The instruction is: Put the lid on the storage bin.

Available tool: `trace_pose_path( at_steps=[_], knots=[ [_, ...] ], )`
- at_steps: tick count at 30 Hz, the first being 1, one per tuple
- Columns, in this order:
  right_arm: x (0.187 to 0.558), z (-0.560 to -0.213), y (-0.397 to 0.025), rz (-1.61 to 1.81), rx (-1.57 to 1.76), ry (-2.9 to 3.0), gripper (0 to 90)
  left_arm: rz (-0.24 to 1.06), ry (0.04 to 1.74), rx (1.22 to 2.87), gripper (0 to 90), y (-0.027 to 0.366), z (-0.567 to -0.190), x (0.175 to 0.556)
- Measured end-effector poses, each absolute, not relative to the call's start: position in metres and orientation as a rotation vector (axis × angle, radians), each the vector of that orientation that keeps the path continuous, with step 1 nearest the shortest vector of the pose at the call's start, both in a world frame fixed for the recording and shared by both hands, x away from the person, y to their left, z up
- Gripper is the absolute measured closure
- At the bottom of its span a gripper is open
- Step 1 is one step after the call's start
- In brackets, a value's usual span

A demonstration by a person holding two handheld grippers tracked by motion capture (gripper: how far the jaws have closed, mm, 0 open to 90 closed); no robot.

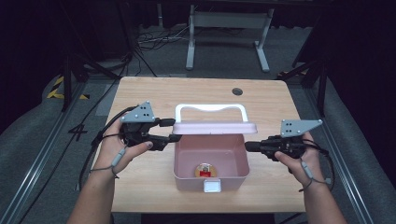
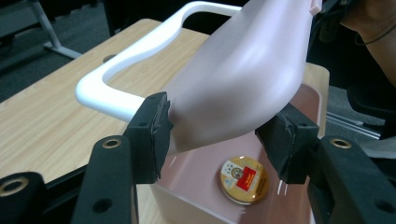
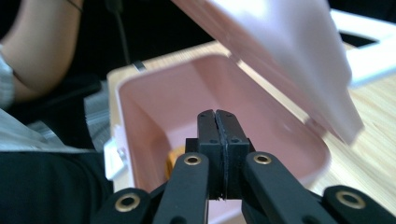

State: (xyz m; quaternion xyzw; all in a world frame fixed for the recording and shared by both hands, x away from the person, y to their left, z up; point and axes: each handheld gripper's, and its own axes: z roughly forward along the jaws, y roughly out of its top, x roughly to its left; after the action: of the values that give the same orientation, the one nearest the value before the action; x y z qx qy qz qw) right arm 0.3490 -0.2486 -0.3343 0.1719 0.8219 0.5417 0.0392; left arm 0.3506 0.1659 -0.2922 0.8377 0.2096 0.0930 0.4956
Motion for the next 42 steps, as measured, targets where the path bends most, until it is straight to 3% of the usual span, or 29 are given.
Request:
trace_pose_path(
  at_steps=[11,29,42],
  knots=[
    [0.348,-0.334,-0.25,1.868,0.447,2.376,90.0,0.197,0.498,2.08,44.1,0.166,-0.294,0.348],
    [0.349,-0.335,-0.253,1.879,0.435,2.377,90.0,0.085,0.513,2.185,38.1,0.181,-0.304,0.351],
    [0.348,-0.334,-0.253,1.865,0.428,2.39,90.0,0.119,0.61,2.18,36.9,0.208,-0.313,0.365]
  ],
)
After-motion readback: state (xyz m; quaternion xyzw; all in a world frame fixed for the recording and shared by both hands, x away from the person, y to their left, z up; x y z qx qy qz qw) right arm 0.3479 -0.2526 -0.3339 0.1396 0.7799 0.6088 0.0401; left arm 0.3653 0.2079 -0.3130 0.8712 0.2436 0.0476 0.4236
